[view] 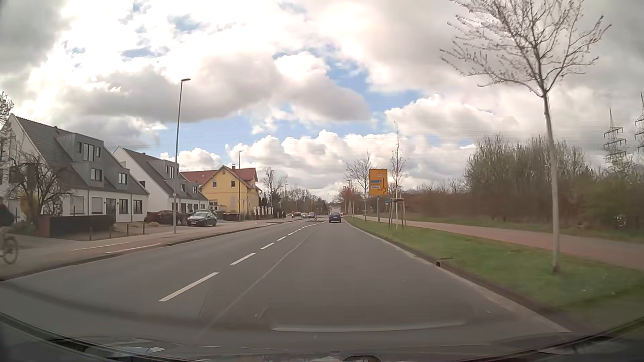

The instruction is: Follow the waypoints while adhering to traffic rules and regulations

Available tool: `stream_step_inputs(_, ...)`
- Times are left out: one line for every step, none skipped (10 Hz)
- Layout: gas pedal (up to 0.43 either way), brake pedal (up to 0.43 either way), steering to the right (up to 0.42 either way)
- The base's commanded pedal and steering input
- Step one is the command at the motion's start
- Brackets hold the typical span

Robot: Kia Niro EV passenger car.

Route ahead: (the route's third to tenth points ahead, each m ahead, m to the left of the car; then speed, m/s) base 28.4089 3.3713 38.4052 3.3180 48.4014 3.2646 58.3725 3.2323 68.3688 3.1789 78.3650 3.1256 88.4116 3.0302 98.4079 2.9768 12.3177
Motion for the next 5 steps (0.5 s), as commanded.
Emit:
stream_step_inputs(0.157,0.0,0.003)
stream_step_inputs(0.157,0.0,0.003)
stream_step_inputs(0.157,0.0,0.003)
stream_step_inputs(0.169,0.0,0.003)
stream_step_inputs(0.169,0.0,0.003)
